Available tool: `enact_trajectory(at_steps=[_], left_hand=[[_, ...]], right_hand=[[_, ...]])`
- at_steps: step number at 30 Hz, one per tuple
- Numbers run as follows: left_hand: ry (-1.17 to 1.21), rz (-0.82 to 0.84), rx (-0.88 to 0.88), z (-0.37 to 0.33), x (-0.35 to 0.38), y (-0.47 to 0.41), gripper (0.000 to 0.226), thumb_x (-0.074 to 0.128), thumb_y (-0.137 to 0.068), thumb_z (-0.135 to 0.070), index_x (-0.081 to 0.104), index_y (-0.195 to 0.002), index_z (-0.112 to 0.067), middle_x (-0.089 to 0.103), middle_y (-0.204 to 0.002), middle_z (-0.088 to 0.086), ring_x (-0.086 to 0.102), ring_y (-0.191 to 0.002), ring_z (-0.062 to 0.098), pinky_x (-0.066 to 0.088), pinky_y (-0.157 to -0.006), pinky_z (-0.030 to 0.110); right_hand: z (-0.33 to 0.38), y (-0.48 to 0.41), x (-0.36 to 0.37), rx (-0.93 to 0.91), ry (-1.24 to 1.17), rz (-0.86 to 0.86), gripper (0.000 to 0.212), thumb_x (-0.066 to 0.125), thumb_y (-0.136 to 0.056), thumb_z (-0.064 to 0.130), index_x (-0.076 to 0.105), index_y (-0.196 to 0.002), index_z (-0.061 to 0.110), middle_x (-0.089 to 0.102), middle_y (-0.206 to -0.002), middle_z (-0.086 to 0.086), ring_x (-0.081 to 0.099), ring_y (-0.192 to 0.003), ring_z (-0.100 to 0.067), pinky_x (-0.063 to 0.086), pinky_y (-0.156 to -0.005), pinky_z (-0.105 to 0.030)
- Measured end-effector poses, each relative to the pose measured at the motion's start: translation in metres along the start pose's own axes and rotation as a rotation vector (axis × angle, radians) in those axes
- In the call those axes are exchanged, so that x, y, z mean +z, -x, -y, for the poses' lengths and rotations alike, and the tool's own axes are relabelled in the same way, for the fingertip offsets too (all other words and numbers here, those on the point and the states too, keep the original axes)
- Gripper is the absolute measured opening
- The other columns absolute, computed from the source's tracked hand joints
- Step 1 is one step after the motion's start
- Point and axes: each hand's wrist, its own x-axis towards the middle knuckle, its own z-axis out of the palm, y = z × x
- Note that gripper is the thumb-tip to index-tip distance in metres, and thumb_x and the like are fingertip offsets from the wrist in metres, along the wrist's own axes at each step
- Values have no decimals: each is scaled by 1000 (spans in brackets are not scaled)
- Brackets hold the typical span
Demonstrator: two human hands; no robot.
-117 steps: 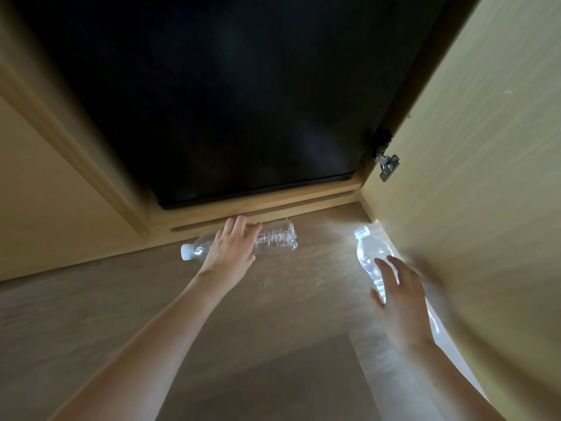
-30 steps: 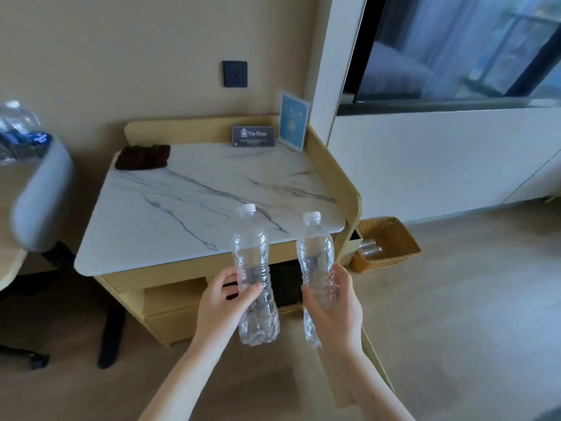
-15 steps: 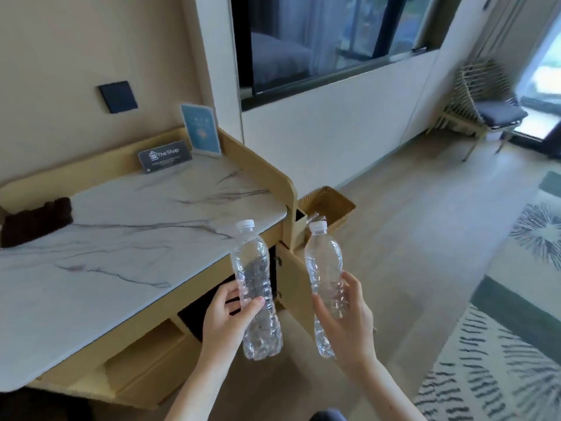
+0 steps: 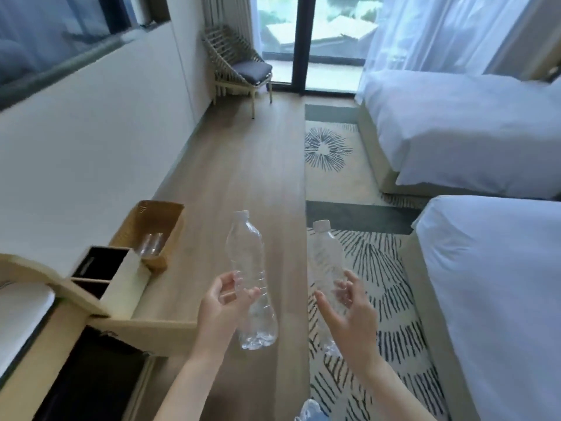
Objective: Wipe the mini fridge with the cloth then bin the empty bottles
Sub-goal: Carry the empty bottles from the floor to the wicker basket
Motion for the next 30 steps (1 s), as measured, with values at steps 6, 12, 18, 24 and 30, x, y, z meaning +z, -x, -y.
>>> enact_trajectory(at_steps=[6,12,18,24,30], left_hand=[[20,157,-6,-19,128,-91,77,85,-43,-66,64,-111,-35,73,-106,-13,69,-97,6,55,-69,20],[-7,192,11,-56,198,-182,72,84,-50,-58,63,-115,-33,72,-110,-8,69,-100,12,58,-78,30],[-21,155,-33,-69,219,-301,71,89,-53,-56,64,-114,-31,71,-113,-6,67,-106,18,57,-90,42],[22,93,-45,-91,244,-480,56,83,-49,-55,69,-100,-40,73,-103,-15,69,-101,14,58,-85,39],[-5,87,16,-169,268,-637,63,83,-47,-56,67,-104,-36,73,-101,-16,70,-97,9,55,-76,27]], right_hand=[[-48,-98,-58,54,25,-117,73,76,-79,46,49,-138,13,61,-102,18,62,-96,7,46,-80,-3],[-74,-216,-71,63,41,-122,69,79,-81,36,49,-138,12,59,-103,20,60,-99,7,43,-81,0],[-84,-343,-23,58,12,-76,70,75,-81,44,49,-137,13,64,-104,11,66,-99,-6,53,-84,-15],[-90,-510,48,35,-20,-75,75,69,-78,56,48,-137,14,67,-106,8,67,-99,-8,54,-85,-19],[-66,-674,93,33,-101,-81,83,67,-75,60,46,-141,15,64,-107,13,62,-102,4,56,-90,-26]])
